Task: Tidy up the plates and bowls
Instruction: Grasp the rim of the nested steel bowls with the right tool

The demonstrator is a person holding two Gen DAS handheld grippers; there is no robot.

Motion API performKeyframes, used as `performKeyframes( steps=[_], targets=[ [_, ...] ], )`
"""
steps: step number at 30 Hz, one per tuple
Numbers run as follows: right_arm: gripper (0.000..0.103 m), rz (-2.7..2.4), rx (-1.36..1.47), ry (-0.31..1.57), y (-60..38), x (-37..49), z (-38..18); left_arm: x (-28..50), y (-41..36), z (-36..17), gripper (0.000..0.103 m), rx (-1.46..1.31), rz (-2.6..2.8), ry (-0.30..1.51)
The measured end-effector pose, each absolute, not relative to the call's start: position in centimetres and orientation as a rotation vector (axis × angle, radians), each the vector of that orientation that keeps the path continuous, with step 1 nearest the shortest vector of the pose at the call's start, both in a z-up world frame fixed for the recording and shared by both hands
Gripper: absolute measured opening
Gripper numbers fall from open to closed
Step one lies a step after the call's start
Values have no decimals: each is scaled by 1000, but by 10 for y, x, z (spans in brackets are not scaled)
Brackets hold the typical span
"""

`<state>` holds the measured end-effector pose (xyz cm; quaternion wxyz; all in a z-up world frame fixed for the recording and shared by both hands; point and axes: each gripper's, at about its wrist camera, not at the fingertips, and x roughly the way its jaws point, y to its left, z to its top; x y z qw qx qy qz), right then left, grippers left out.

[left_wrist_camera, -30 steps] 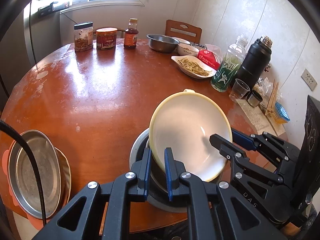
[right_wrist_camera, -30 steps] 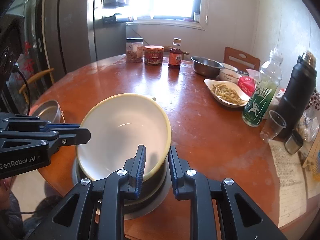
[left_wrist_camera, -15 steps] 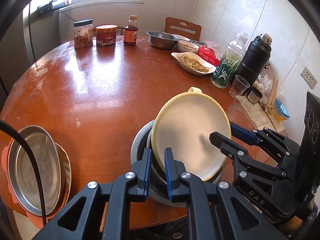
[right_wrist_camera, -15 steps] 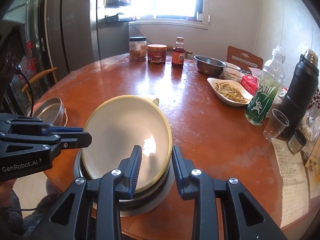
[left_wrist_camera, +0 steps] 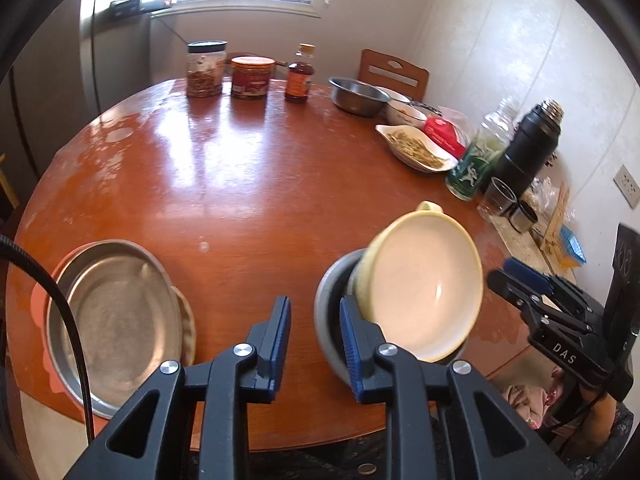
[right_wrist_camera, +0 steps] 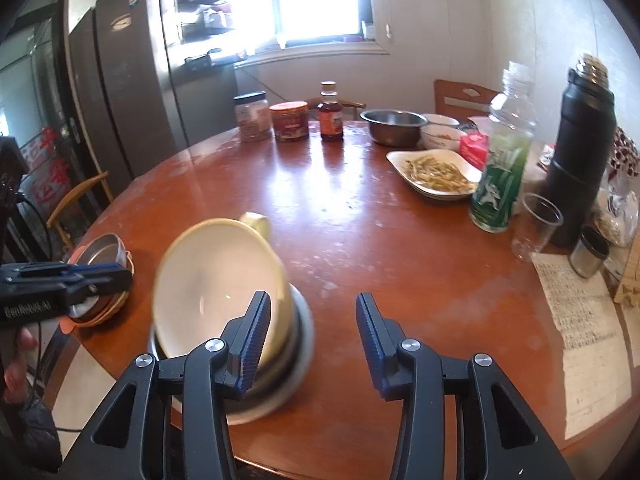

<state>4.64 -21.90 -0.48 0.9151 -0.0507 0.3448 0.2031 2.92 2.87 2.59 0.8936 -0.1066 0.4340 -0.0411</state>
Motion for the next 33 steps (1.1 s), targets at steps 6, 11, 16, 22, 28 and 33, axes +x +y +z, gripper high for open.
performKeyframes(
  steps=[6,11,16,22,28,33],
  targets=[
    [48,445,-36,804,-240,51,-24,30,34,13,26,-241,-102,941],
    [48,513,11,875,-242,51,-41,36,28,-2,26,-258,-123,992],
    [46,544,29,892,-243,52,-48,41,25,-10,26,-267,-134,1010],
    [41,566,38,911,-240,57,-52,49,23,-19,26,-292,-148,1040],
    [35,619,75,922,-240,64,-55,58,22,-31,25,-302,-131,1075],
    [31,680,155,946,-244,71,-61,63,28,-35,16,-338,-149,1061]
  ],
)
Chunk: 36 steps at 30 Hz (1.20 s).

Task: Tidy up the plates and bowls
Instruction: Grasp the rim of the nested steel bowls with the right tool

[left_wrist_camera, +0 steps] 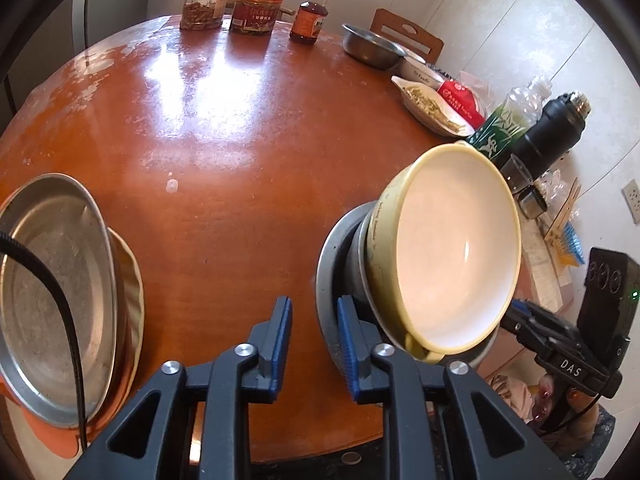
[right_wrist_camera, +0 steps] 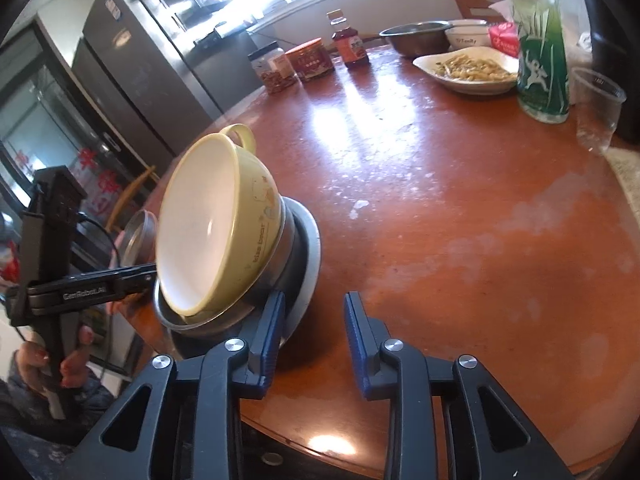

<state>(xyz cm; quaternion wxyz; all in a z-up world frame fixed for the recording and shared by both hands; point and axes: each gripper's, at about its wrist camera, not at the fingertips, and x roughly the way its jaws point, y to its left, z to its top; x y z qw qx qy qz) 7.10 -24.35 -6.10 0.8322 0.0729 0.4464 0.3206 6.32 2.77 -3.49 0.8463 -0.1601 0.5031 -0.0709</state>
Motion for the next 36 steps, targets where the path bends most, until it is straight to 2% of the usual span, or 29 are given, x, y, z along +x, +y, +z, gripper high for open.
performKeyframes(
  steps=[2,5,23,36],
  targets=[
    [25,697,169,943,-244,71,-61,65,28,-35,9,-363,-178,1053],
    [17,719,173,935,-241,69,-60,67,33,-37,9,-398,-183,1044],
    [16,734,155,878,-234,70,-37,55,34,-8,9,-355,-149,980],
    [16,841,79,846,-165,81,-9,30,95,30,9,-379,-45,877]
  ],
)
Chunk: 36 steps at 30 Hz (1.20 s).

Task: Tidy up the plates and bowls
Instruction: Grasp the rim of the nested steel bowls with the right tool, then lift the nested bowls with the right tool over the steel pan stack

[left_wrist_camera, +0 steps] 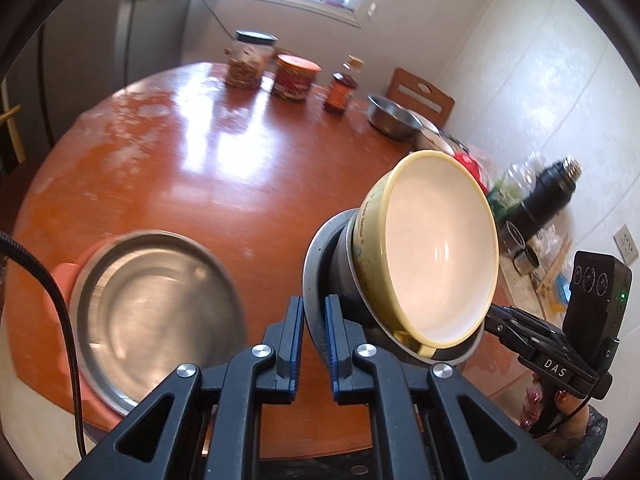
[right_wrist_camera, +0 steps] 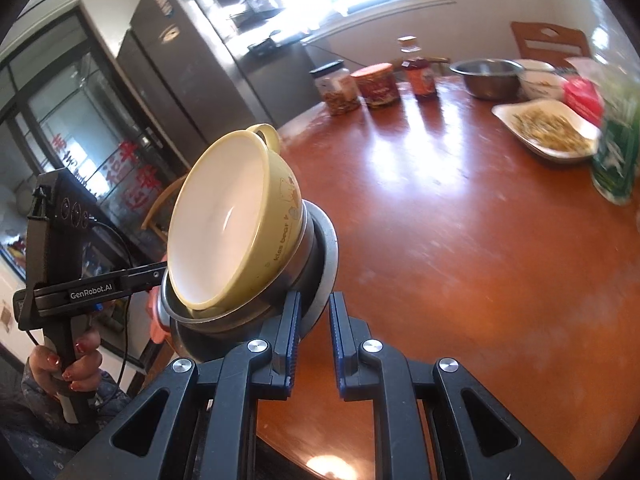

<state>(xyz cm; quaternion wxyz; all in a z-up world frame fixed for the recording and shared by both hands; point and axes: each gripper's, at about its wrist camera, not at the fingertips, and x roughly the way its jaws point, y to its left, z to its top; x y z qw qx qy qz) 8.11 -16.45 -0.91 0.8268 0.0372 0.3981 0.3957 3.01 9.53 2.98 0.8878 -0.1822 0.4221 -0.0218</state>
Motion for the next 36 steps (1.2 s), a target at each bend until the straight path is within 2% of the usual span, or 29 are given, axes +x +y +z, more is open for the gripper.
performKeyframes(
  steps=[9,18,19,20,21,22,31,36],
  targets=[
    [16,971,14,845,-78,82,-2,-7,167,44,10,-406,92,825],
    [16,1051,-48,875,-16,76,-10,-36,208,43,8,-428,170,804],
    [10,1067,-46,878,-11,75,-10,-37,210,41,8,-432,164,807],
    [7,1078,-46,880,-8,74,-10,-38,211,40,11,-430,167,807],
    [7,1098,-54,878,-3,71,-9,-38,214,37,18,-451,143,806],
    [7,1120,-56,880,2,69,-10,-38,217,33,21,-479,126,804],
    [8,1146,-106,934,28,57,-30,-37,226,0,20,-483,163,878],
    [13,1126,-128,929,25,54,-30,-37,226,0,20,-485,156,865]
  ],
)
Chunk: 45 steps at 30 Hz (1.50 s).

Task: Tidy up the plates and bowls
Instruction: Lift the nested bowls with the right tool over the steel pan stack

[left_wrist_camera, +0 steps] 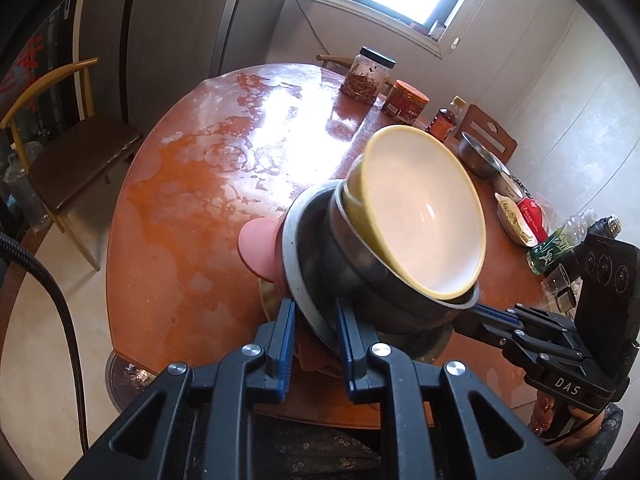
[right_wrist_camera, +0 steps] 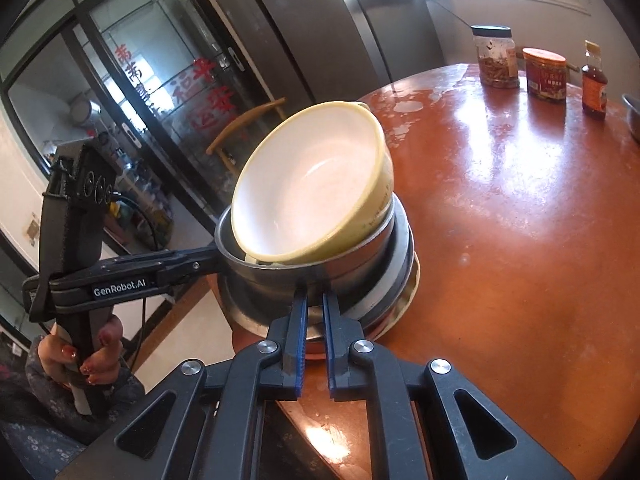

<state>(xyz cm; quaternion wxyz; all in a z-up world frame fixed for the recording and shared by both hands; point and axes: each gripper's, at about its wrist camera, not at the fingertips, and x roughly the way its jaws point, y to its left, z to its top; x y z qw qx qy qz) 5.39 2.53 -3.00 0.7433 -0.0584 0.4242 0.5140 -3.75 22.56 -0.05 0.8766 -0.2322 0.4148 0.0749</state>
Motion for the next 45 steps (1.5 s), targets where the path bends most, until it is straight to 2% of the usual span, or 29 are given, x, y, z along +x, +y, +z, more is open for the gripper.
performKeyframes(
  steps=[6,8,10,19,22,25,36,45],
  targets=[
    [21,1089,-140,932,16,50,-32,-39,222,1,22,-446,178,866],
    [29,1075,-144,928,13,50,-32,-41,221,2,23,-436,183,863],
    [31,1064,-145,919,9,47,-30,-42,221,3,26,-425,195,865],
    [35,1021,-158,898,0,46,-28,-50,229,6,38,-415,232,859],
    [36,1008,-154,895,-3,46,-27,-53,233,7,45,-420,250,854],
    [42,990,-156,894,-5,46,-28,-57,238,7,45,-424,271,853],
    [42,893,-210,919,-4,54,-48,-55,276,-12,45,-464,348,888],
    [42,906,-167,974,4,63,-68,-26,280,-33,45,-492,206,925]
  ],
)
